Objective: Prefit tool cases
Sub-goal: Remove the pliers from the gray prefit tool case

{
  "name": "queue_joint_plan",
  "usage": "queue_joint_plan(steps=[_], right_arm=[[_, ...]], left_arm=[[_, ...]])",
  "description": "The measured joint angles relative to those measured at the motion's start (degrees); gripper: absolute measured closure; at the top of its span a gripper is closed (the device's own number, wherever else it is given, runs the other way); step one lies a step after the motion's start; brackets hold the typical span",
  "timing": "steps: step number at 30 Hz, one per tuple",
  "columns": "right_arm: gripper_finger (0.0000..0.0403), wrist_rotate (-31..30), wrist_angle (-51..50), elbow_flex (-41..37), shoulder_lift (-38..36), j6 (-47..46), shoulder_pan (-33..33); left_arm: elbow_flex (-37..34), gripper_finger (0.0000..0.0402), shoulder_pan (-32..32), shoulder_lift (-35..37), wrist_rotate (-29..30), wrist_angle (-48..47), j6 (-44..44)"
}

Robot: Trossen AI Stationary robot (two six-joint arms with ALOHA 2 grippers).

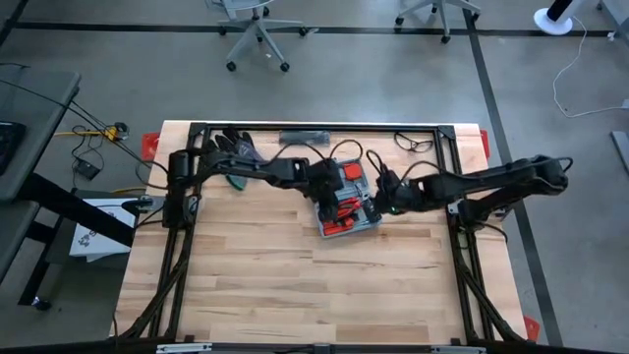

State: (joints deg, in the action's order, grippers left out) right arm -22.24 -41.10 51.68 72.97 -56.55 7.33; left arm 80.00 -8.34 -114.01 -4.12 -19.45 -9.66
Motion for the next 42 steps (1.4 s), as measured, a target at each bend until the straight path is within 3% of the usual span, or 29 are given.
queue_joint_plan(steps=[2,15,20,24,30,37,42], right_arm=[[0.0403,-1.1,-2.1,0.0,-0.6,-1.6,1.8],[0.0403,-6.7,-12.3,0.0,-3.0,-13.6,10.1],[0.0403,-7.5,-13.2,0.0,-3.0,-15.5,11.7],[0.0403,-7.6,-13.2,0.0,-3.0,-16.2,11.9],[0.0403,-7.8,-13.6,0.0,-3.0,-17.0,11.9],[0.0403,-9.3,-13.9,0.0,-3.0,-18.1,11.9],[0.0403,-9.7,-14.0,0.0,-3.0,-18.1,11.9]], left_arm=[[0.1,0.0209,0.3,-1.1,2.7,0.0,-0.3],[0.2,0.0199,0.8,-4.3,-0.3,5.7,-4.6],[0.2,0.0205,1.1,-5.5,1.5,4.9,-5.2],[0.2,0.0239,1.1,-5.5,7.1,5.0,-4.6],[0.0,0.037,0.8,-5.5,6.2,5.6,-5.3],[0.0,0.0401,0.0,-4.2,-3.7,5.7,-10.6],[-0.2,0.0397,-0.2,1.8,-4.6,3.8,-10.1]])
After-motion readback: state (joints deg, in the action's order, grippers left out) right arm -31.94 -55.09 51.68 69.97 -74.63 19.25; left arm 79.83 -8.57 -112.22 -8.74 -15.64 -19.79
